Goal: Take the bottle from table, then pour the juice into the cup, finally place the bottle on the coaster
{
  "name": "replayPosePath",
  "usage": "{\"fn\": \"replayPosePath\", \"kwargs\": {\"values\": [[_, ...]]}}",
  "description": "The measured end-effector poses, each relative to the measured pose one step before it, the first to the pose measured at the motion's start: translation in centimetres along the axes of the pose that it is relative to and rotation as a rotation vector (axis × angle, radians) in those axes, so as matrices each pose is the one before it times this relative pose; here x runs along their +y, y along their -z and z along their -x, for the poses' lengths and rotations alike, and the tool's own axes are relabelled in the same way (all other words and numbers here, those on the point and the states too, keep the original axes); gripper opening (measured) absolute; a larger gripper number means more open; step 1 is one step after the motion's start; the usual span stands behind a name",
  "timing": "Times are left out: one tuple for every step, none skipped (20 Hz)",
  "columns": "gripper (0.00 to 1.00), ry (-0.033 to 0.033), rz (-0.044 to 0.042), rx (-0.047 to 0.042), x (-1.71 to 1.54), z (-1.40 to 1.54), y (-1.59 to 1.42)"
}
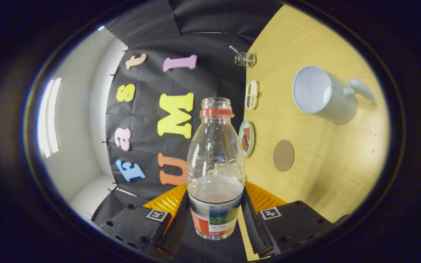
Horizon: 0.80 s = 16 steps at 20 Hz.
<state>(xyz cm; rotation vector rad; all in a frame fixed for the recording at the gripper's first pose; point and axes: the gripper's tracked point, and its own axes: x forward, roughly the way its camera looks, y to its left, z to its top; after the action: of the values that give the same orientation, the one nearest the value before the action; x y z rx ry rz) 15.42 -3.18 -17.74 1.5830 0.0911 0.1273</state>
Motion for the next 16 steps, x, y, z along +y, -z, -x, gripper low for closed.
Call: {"fn": "replayPosePath", "kwargs": {"values": [[0.76,-0.00107,-0.00634,-0.00252,0.140,0.021,-0.051],[0.76,-0.00238,-0.00525,-0.00367,0.041,-0.013,-0.202],[0.76,-0.00121,-0.00554,0.00121,0.118,0.028,-0.104],[0.76,0.00004,-0.00537,0.00007,0.054,-0.142,-0.070],[0.76,-0.00106,-0.00591,-0.00018,0.049,0.047,-0.027],[0.76,-0.00118,-0.00955,-0.00263,-0.044,-0.046,-0.168],[0.76,-0.00185,-0.01039,0.00026,-0.111,0.043,-0.110],[0.76,-0.00082,-0.01354,-0.00044,-0.165,0.076,-0.022],[0.76,-0.00287,-0.01709,0.00112,-0.116,0.205,-0.036],[0.76,-0.00382,-0.01971,-0.00337,-0.025,-0.003,-0.105],[0.76,-0.00243,-0.01394,-0.00273,0.100,-0.098,-0.261],[0.76,0.00187,-0.00707,-0.00301,-0.016,-0.090,-0.312],[0.76,0.00660,-0.00220,-0.00172,-0.096,0.055,-0.087],[0.76,-0.00111,-0.00247,-0.00354,0.050,0.095,-0.197],[0.76,-0.00389,-0.00626,0.00073,0.230,0.172,-0.077],[0.76,-0.00485,-0.01081,0.00178,0.091,0.040,0.062]]}}
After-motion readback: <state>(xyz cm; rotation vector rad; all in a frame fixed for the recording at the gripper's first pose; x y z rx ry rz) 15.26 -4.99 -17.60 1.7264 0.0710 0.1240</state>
